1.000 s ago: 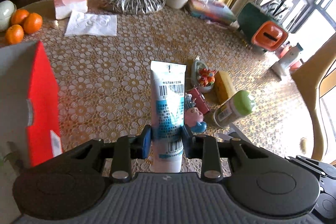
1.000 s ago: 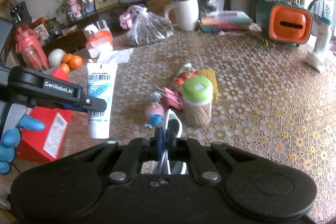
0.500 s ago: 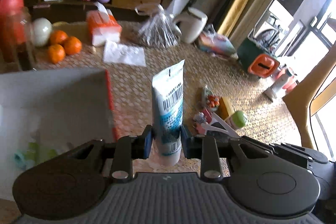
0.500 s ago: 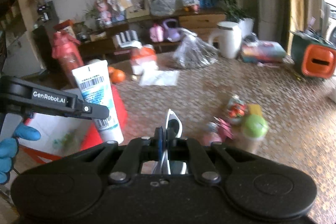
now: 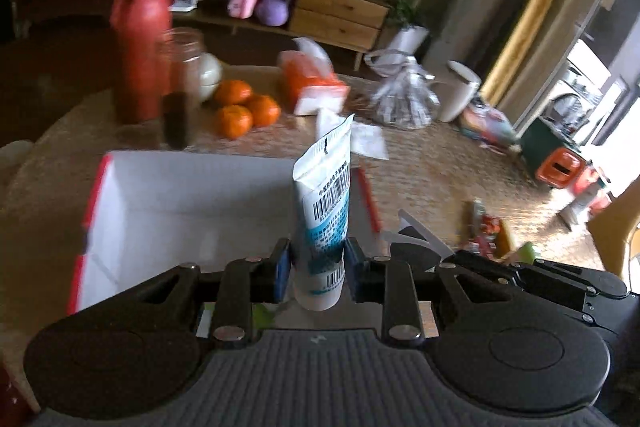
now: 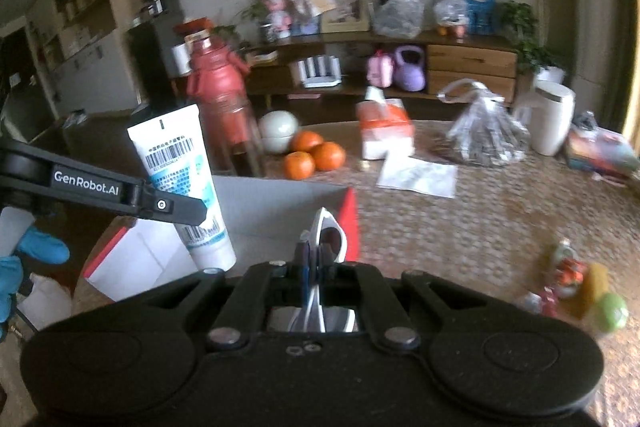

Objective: Organize rigid objects
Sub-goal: 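Lift and carry the toothpaste tube and sunglasses over the red box, then lower both items into the box and open both tools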

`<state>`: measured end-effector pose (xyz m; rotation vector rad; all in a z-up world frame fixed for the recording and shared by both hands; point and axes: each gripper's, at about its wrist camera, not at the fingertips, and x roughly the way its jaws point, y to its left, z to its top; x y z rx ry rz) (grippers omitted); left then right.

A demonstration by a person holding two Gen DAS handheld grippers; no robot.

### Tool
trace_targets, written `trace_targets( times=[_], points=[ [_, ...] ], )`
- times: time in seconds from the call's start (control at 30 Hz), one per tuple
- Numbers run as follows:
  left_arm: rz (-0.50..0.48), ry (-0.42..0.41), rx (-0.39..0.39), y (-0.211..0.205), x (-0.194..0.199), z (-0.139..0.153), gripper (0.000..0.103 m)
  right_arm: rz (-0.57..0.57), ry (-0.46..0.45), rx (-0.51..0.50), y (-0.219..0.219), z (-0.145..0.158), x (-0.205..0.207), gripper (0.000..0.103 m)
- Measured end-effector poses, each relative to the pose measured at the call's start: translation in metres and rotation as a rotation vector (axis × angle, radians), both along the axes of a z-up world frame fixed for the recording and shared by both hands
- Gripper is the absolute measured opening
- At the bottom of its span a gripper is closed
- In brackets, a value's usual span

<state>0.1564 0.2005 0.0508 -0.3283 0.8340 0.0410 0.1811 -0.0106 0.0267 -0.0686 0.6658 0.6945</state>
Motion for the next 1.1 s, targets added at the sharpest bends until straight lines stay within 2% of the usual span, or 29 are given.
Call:
trace_targets(
  times=[0.2, 0.43, 0.6, 0.87, 1.1],
  points=[
    [0.054, 0.04, 0.023, 0.032, 0.0, -0.016, 0.028, 0.062, -0.012, -0.053, 0.045, -0.014, 0.003, 0.004],
    [0.114, 0.115, 0.08, 0.067, 0.001, -0.045, 0.028, 0.097, 0.02, -0.139, 0.085, -0.046, 0.01, 0.004],
    [0.148, 0.184, 0.099, 0.089, 0.008, -0.067, 0.028, 0.103, 0.032, -0.191, 0.096, -0.063, 0.011, 0.004],
    [0.142, 0.253, 0.128, 0.094, 0.023, -0.09, 0.027, 0.126, 0.05, -0.229, 0.102, -0.075, 0.008, 0.005],
    [0.123, 0.251, 0.177, 0.087, 0.046, -0.095, 0.027, 0.124, 0.069, -0.229, 0.098, -0.081, 0.007, 0.016]
  ],
)
